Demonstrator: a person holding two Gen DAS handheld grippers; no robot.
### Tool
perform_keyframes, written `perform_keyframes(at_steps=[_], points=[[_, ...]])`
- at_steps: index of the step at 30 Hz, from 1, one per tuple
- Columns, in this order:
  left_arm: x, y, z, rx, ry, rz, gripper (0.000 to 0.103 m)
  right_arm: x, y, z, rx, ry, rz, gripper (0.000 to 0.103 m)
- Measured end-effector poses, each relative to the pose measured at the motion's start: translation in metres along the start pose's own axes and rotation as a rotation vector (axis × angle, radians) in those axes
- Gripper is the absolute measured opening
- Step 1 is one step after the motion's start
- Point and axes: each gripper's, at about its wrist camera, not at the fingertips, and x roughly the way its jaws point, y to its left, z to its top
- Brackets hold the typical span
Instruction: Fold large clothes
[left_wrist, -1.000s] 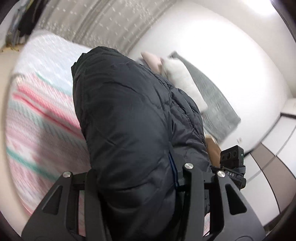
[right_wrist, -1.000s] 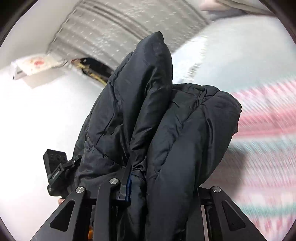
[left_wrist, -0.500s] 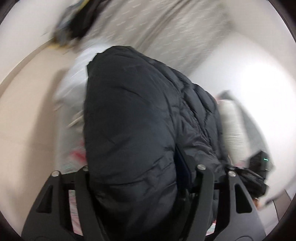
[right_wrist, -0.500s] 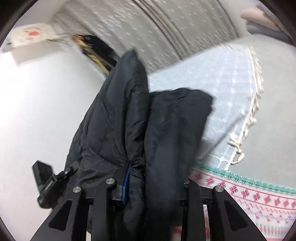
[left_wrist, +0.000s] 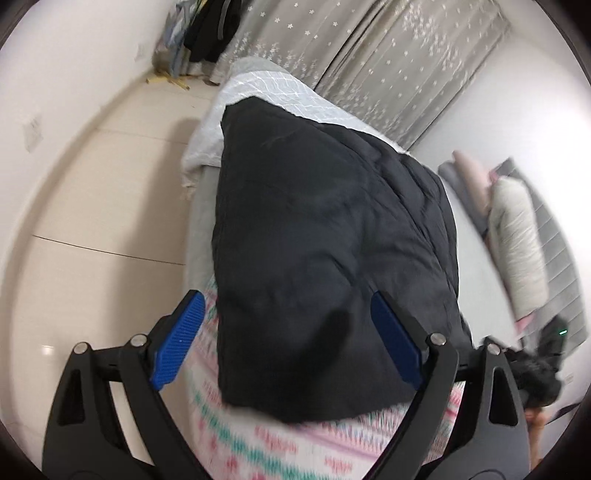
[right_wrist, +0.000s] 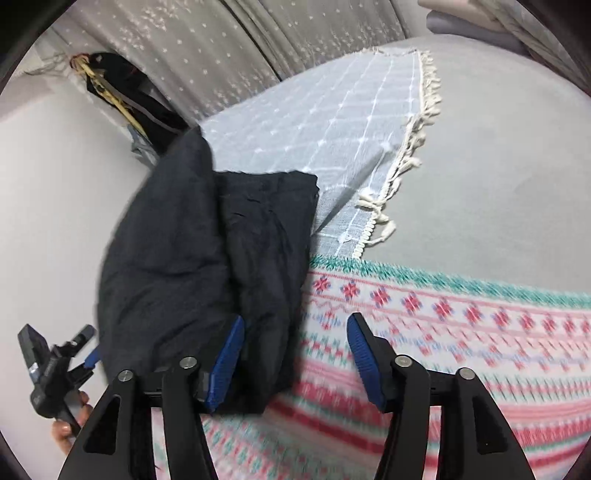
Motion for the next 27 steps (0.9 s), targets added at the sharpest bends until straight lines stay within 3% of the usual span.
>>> perform_keyframes(at_steps=[4, 6, 8, 9, 12, 16, 21, 27], points=[[-0.033, -0.022, -0.023, 0.057, 0.045, 0.095, 0.092, -0.046, 0.016, -0.010, -0.031, -0.024, -0.003, 0.067], [-0.050, -0.027, -0.052, 0.071, 0.057, 0.113, 0.094, -0.058, 0.026, -0.015, -0.075, -0.052, -0.023, 0.071], [-0.071, -0.043, -0.076, 0.100, 0.078, 0.120, 0.101, -0.084, 0.039, -0.038, -0.118, -0.083, -0.044, 0.074], [-0.080, -0.053, -0.090, 0.114, 0.081, 0.112, 0.102, -0.078, 0.051, -0.035, -0.132, -0.090, -0.051, 0.078], [-0.103, -0.075, -0.118, 0.145, 0.097, 0.129, 0.102, -0.110, 0.056, -0.070, -0.169, -0.124, -0.071, 0.083], [-0.124, -0.094, -0.159, 0.116, 0.149, 0.171, 0.102, -0.132, 0.057, -0.104, -0.187, -0.116, -0.157, 0.088], [-0.143, -0.111, -0.195, 0.150, 0.061, 0.253, 0.102, -0.149, 0.062, -0.141, -0.268, -0.128, -0.264, 0.089], [-0.145, -0.114, -0.212, 0.194, 0.036, 0.305, 0.102, -0.155, 0.063, -0.165, -0.291, -0.155, -0.249, 0.089]])
